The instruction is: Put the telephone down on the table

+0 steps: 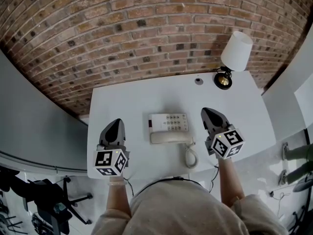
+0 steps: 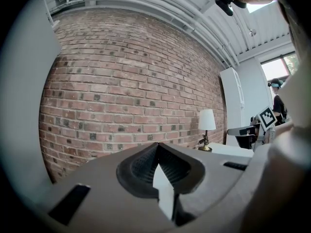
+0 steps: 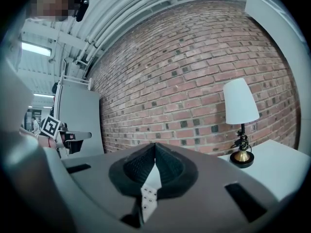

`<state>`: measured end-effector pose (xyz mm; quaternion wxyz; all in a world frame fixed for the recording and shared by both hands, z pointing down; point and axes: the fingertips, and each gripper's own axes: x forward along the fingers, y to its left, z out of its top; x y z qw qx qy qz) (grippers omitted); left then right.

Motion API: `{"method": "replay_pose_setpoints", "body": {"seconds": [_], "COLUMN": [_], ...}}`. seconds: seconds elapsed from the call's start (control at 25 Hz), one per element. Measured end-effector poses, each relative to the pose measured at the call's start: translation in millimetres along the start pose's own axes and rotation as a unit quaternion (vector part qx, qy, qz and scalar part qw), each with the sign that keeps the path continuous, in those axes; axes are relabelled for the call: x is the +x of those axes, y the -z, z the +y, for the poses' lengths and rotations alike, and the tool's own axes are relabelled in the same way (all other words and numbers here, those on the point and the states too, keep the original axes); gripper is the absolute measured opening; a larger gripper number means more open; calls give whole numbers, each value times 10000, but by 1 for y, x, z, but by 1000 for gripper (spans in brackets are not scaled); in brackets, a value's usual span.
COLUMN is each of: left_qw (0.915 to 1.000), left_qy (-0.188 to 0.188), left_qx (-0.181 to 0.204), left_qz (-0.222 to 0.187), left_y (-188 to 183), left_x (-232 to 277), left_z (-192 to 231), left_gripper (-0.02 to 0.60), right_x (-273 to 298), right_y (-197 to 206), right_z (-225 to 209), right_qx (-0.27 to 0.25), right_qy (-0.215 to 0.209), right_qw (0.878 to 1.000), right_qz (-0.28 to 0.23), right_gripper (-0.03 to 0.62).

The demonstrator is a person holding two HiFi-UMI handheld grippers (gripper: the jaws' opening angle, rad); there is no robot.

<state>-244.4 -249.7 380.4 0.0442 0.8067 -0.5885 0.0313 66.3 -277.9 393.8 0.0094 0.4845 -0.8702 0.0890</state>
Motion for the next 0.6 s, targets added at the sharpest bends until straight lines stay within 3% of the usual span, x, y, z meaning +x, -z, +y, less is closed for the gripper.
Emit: {"method": "replay_pose_setpoints", "body": {"seconds": [0.6], "left_qw": [9994], "left_qy": [-276], "left_qx": [53], "left_qz": [-178], "left_y": [-7], "left_x": [9], "left_z": [6], "left_gripper": [5], "right_x": [0], "right_y": [5], "right_z": [-11], "right_qx": [171], "right_qy": [60], "right_qw": [9998], "right_qz": [61], "right_gripper": [5]}}
